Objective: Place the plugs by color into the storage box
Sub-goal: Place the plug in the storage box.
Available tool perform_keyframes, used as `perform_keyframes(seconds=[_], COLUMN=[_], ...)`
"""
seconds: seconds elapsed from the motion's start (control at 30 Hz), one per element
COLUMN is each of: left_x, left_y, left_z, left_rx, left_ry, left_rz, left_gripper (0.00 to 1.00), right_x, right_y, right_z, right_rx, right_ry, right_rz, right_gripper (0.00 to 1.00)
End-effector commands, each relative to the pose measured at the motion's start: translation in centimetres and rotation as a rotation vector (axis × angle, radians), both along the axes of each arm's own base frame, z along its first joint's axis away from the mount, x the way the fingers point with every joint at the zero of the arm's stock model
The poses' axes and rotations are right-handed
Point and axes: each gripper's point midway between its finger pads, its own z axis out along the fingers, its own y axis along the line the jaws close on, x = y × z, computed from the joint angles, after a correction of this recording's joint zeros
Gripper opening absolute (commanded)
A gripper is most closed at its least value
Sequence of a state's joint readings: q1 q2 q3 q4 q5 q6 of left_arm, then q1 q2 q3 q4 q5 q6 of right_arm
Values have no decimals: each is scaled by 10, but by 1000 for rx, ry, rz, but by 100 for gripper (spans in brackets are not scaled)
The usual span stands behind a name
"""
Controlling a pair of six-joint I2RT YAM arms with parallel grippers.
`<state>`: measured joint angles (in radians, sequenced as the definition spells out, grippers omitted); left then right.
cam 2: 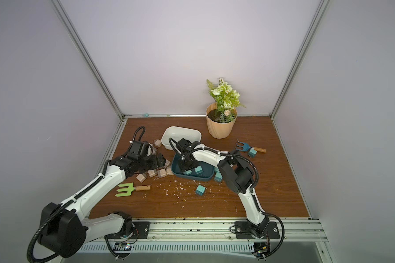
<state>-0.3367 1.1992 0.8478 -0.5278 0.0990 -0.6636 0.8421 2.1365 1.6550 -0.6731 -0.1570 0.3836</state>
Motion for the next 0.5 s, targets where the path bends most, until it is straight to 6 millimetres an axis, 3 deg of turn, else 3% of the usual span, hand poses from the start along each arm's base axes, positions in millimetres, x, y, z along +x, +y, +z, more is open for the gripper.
perform_keyframes(seconds=[0.0, 0.1, 0.17, 0.33, 0.47], left_x=[-7, -7, -7, -6, -7], left_y=[4, 4, 4, 4, 2], left_z=[-2, -2, -2, -1, -6], left_rx=[15, 17, 18, 20, 12], left_ry=[12, 12, 11, 7, 16], left_rz=[21, 21, 17, 15, 9], left_gripper=[100, 100, 100, 100, 100], right_x=[8, 12, 13, 5, -25], right_y=[10, 5, -2, -44, -86], right_z=[20, 39, 58, 104, 117], right_rx=[27, 17, 17, 19, 26], right_ry=[-45, -76, -103, -154, -124], right_rz=[0, -3, -20, -126, -242], right_gripper=[66, 82, 88, 93, 93])
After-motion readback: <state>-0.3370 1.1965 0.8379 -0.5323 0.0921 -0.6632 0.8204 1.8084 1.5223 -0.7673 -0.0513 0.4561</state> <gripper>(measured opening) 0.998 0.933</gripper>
